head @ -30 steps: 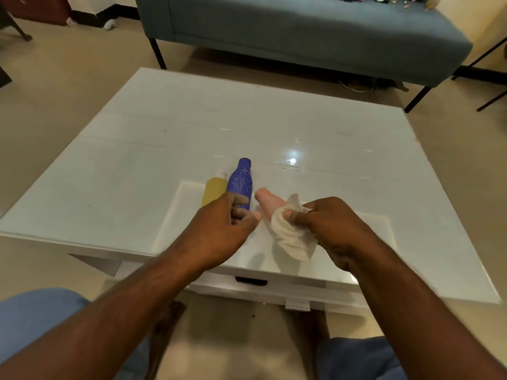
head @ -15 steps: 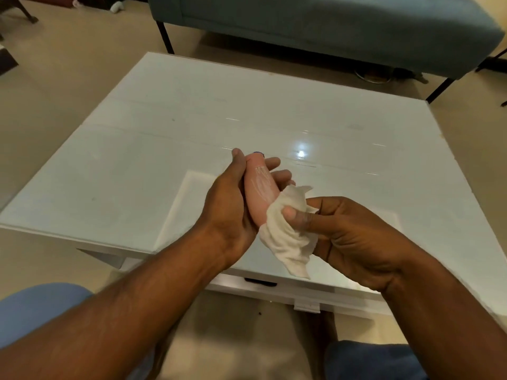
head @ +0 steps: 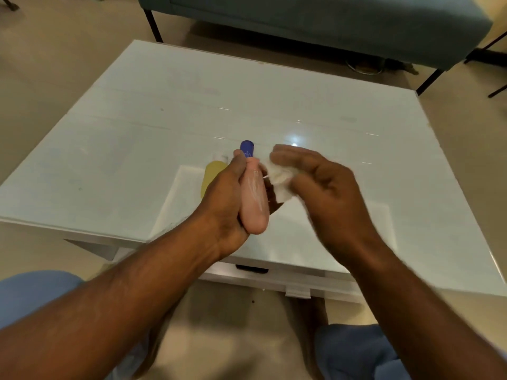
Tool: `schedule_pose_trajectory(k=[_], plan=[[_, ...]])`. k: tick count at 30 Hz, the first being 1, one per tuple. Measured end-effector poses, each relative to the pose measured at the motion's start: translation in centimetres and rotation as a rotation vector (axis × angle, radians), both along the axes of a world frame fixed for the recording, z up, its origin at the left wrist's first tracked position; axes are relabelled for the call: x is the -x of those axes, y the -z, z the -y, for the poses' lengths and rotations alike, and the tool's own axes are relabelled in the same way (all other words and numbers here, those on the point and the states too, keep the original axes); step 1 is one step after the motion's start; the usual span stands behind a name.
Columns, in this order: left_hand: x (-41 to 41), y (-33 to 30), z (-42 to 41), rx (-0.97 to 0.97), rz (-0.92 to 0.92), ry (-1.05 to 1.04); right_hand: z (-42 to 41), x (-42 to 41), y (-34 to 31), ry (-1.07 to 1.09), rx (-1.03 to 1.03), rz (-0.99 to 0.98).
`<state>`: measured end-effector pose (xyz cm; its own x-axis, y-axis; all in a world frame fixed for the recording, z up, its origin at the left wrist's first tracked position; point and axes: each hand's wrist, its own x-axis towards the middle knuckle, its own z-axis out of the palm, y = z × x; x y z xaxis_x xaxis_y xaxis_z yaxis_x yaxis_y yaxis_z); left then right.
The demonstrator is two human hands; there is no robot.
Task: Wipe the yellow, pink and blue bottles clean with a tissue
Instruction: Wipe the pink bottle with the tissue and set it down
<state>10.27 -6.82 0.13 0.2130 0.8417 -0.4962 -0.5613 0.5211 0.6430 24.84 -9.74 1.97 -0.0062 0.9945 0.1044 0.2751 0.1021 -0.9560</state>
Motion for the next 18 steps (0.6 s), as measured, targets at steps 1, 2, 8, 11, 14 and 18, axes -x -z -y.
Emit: schedule_pose_trajectory(k=[1,2,8,11,14,18], plan=[[-0.1,-0.2,0.1,-0.003,0.011,0.006,0.4,0.4,0.2,-0.06,-0.087,0.14],[0.0,-0.3,0.1,-0.002,0.018,0.024,0.9,0.9,0.5,-0.154,-0.149,0.264],[1.2,-0.3,0.1,-0.077,-0.019,0.146,1.5,2.3,1.6,-0.423,-0.219,0.53],[1.3,-0.5,0.0,-0.122,-0.047,0.146,1.1,1.7,1.1,-0.448,-0.205,0.57],[1.2,-0.2,0.1,-0.148,-0.103,0.133,1.2,2.0,1.3,-0.462,-0.156,0.62],[1.0,0.2,0.3,-0.11,-0.089,0.118,1.4,1.7,1.6,-0.505,-0.13,0.69]])
